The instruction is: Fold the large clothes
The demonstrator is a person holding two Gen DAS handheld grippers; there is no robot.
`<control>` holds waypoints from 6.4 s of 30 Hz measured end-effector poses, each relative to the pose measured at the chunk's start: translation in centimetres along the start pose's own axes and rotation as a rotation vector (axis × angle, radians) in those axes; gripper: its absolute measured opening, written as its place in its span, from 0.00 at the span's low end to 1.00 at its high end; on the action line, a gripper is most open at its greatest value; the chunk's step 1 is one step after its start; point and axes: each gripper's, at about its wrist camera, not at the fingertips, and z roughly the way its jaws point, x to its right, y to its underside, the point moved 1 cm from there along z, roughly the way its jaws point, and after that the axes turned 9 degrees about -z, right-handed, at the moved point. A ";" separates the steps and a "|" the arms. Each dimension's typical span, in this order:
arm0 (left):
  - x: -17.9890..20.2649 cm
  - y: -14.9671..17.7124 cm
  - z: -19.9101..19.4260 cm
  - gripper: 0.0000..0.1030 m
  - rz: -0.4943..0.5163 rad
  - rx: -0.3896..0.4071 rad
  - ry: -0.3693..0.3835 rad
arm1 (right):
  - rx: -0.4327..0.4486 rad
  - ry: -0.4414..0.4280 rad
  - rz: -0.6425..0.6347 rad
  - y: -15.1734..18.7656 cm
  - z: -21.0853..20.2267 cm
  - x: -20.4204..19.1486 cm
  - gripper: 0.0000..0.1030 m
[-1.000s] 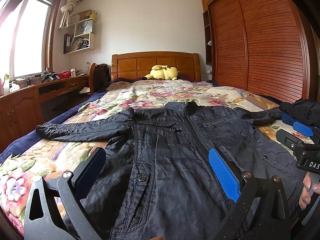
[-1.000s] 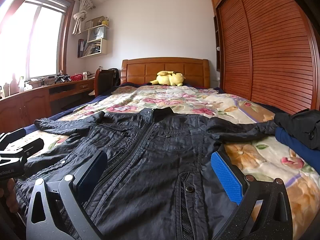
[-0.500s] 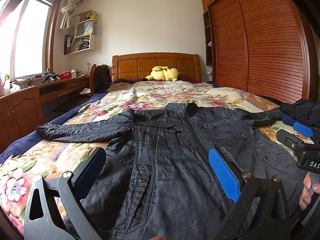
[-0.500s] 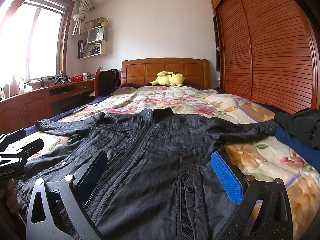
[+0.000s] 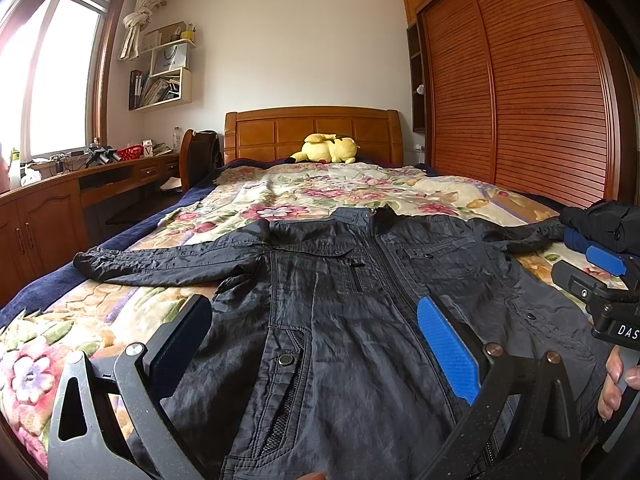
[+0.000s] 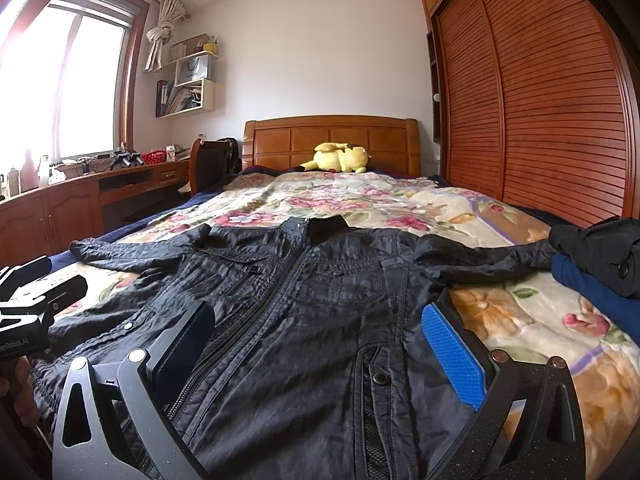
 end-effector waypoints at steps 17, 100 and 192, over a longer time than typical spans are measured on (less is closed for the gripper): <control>0.0 0.1 -0.1 1.00 0.000 0.000 0.002 | 0.003 0.000 0.004 0.0 -0.1 0.1 1.00; -31.0 -5.5 17.5 0.89 -0.034 -0.369 -0.324 | -0.184 -0.439 -0.168 -6.0 17.9 -10.0 1.00; 9.4 -12.7 8.0 0.36 0.232 -0.230 0.275 | -0.118 -0.135 -0.008 -6.4 2.9 7.7 1.00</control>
